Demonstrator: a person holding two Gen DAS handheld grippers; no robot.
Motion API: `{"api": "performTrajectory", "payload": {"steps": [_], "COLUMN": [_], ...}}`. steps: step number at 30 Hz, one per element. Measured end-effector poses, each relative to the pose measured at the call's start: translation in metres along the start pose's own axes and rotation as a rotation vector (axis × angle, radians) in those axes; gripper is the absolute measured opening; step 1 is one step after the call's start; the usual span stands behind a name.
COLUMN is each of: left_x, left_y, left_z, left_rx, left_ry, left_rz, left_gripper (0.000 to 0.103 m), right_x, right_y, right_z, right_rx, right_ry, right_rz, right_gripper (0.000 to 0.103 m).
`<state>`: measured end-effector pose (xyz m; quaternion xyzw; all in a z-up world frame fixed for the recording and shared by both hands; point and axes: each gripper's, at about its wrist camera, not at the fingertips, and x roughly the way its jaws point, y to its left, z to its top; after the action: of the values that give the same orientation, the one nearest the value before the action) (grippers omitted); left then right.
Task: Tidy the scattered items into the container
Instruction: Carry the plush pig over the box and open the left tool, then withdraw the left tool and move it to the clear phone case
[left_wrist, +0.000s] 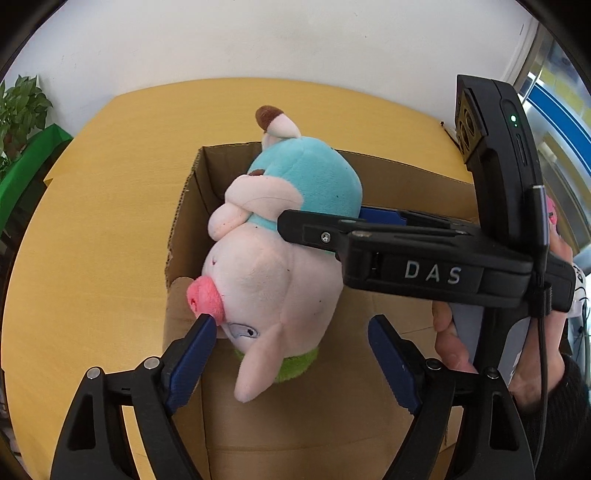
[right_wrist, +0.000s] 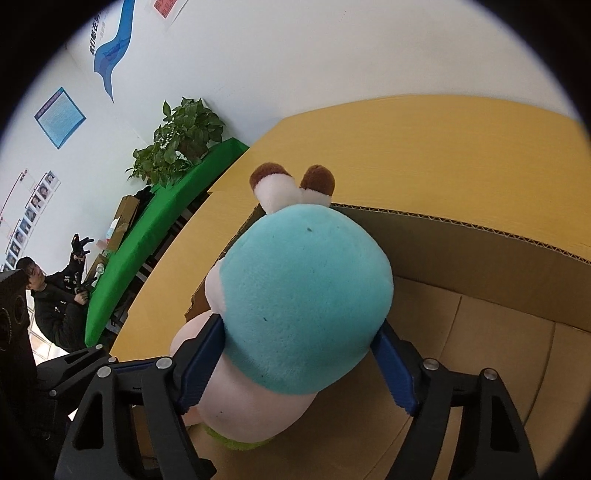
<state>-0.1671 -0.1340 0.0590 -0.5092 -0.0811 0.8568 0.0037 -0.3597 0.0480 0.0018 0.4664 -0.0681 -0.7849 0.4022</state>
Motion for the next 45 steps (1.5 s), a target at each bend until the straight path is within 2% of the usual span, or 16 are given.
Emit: {"api": "performTrajectory", "payload": {"steps": [4,5,9,10,12,13,15,18,20,22,24,27,33,37,39,45], "left_x": [-0.003,-0.004,-0.017,-0.022,-0.031,-0.036,-0.044,-0.046,-0.041,-0.046,-0.048,-0.045,-0.056,-0.073,-0.084,-0.103], "left_y": [0.008,0.007,0.008,0.013,0.019,0.021,0.019,0.023,0.018,0.019,0.016,0.007,-0.015,-0.017,-0.017,-0.01], "left_z": [-0.008,-0.01,-0.016,-0.017,-0.018,-0.02,-0.024,-0.032,-0.03,-0.035,-0.036,-0.032,-0.036,-0.048,-0.058,-0.096], "left_rx": [-0.002,0.013,0.056,0.046,0.03,0.023,0.039,0.025,0.026,0.029,0.035,0.039,0.093,0.101,0.106,0.11], "left_ry": [0.008,0.013,-0.002,-0.004,-0.006,-0.002,-0.016,-0.014,-0.009,-0.009,-0.022,-0.065,-0.116,-0.166,-0.199,-0.241], "left_rz": [-0.022,-0.025,0.032,0.012,-0.059,-0.113,-0.117,-0.126,-0.109,-0.114,-0.115,-0.124,-0.088,-0.058,-0.037,-0.027], "left_gripper": [0.086,0.081,0.036,0.031,0.007,0.007,0.007,0.007,0.01,0.018,0.044,0.069,0.081,0.09,0.095,0.095], "right_x": [0.002,0.001,-0.006,-0.007,-0.008,-0.008,-0.006,0.003,0.008,0.011,0.011,0.01,-0.01,-0.052,-0.079,-0.151], "right_y": [0.002,0.001,-0.007,-0.009,-0.016,-0.017,-0.015,-0.006,-0.012,-0.013,-0.011,-0.01,-0.005,0.007,0.019,0.059], "right_z": [0.0,0.0,0.002,0.002,0.001,0.0,-0.003,-0.005,-0.005,-0.006,-0.007,-0.008,-0.009,-0.014,-0.024,-0.088], "right_rx": [0.036,0.049,0.094,0.104,0.132,0.144,0.142,0.093,0.129,0.144,0.132,0.136,0.11,0.071,0.024,-0.152], "right_ry": [0.045,0.053,0.056,0.053,0.057,0.062,0.073,0.09,0.075,0.074,0.075,0.091,0.04,-0.036,-0.07,-0.123], "right_rz": [0.031,0.036,0.054,0.062,0.085,0.096,0.142,0.081,0.089,0.089,0.077,0.058,-0.018,0.007,-0.048,-0.242], "right_gripper": [0.072,0.07,0.068,0.068,0.067,0.066,0.066,0.068,0.071,0.076,0.077,0.077,0.079,0.08,0.081,0.081]}}
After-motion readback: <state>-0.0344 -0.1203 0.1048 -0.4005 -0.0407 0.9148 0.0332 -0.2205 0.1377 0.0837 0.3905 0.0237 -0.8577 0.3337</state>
